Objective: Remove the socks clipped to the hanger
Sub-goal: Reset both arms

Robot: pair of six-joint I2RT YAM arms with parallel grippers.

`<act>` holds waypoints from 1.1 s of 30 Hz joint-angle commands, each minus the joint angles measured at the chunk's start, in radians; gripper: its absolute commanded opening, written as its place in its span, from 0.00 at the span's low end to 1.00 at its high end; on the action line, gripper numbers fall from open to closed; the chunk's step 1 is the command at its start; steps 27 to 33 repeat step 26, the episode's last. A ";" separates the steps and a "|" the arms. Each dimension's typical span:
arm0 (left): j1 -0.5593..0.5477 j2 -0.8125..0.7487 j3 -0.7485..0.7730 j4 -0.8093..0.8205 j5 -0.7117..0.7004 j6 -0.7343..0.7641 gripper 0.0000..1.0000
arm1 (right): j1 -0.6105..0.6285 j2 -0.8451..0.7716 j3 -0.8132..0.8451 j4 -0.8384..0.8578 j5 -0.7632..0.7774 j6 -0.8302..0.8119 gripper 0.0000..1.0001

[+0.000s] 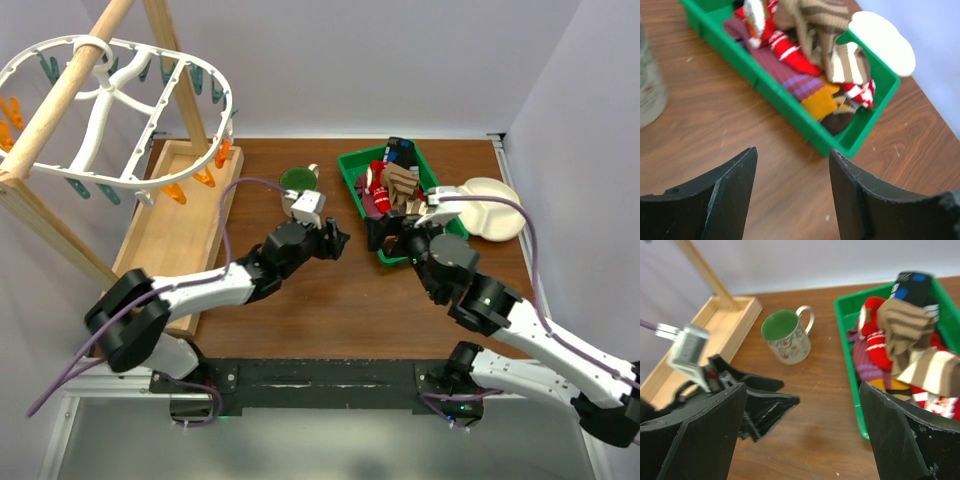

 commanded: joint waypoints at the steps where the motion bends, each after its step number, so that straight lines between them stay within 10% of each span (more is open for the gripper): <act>1: -0.001 -0.153 -0.114 -0.084 -0.071 -0.025 0.66 | 0.001 0.060 -0.033 0.115 -0.094 0.049 0.98; 33: -0.001 -0.477 -0.224 -0.254 -0.137 0.022 0.85 | 0.001 0.193 -0.016 0.159 -0.112 0.083 0.99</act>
